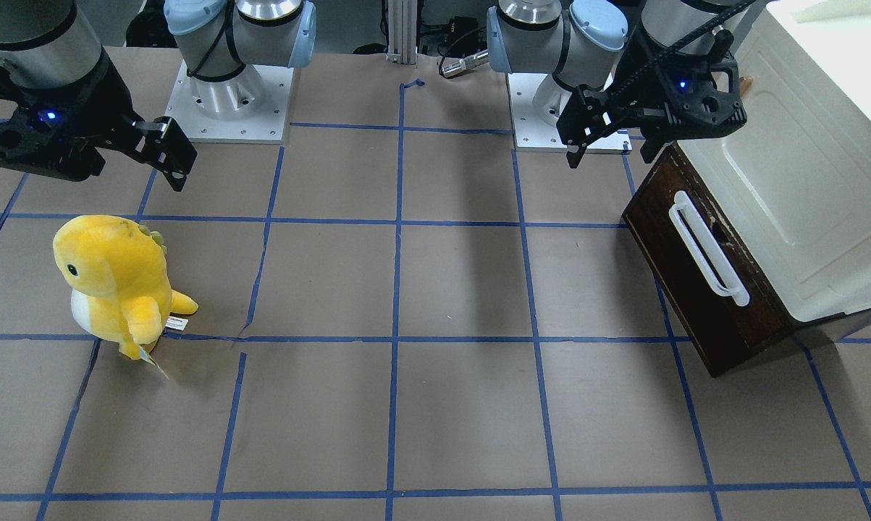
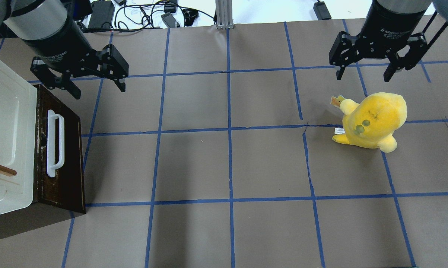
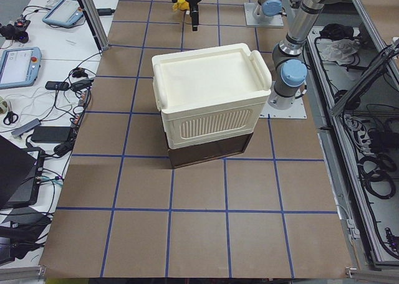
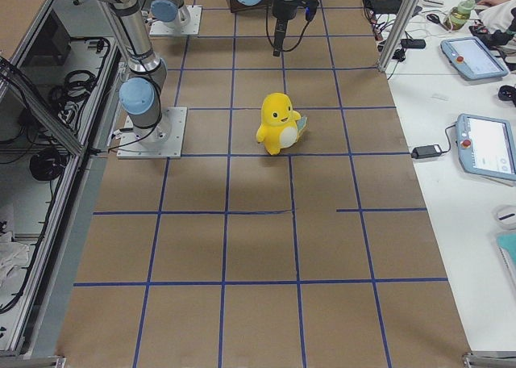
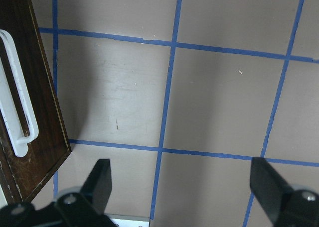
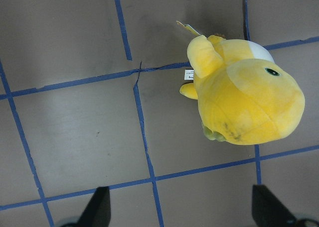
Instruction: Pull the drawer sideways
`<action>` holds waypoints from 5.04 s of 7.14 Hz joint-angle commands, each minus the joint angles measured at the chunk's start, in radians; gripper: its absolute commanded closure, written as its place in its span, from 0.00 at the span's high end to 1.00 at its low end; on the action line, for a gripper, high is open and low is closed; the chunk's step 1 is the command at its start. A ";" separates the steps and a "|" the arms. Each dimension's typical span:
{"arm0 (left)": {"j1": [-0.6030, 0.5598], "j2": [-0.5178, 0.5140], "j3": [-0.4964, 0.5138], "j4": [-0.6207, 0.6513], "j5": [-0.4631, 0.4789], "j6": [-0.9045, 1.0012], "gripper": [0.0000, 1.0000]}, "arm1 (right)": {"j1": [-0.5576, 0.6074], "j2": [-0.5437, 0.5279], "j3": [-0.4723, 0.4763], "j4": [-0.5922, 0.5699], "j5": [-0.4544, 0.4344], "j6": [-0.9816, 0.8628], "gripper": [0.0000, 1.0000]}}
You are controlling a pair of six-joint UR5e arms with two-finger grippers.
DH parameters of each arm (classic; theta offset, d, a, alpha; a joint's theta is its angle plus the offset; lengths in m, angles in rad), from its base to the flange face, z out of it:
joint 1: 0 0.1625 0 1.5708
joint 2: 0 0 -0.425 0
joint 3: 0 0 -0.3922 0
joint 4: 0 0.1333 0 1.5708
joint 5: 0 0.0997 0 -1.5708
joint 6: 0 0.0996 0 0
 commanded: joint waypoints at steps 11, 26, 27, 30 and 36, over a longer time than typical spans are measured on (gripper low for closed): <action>0.006 -0.010 0.012 -0.004 0.000 -0.003 1.00 | 0.001 0.000 0.000 -0.001 0.000 0.000 1.00; -0.135 -0.375 -0.215 0.082 0.870 -0.159 1.00 | 0.001 0.000 0.000 -0.001 0.000 0.000 1.00; -0.135 -0.381 -0.255 0.080 0.973 -0.167 1.00 | 0.001 0.000 0.000 -0.001 0.000 0.000 1.00; -0.130 -0.412 -0.306 0.081 1.077 -0.221 1.00 | 0.001 0.000 0.000 -0.001 0.000 0.000 1.00; -0.124 -0.471 -0.323 0.034 1.181 -0.359 0.85 | -0.001 0.000 0.000 -0.001 0.000 0.000 1.00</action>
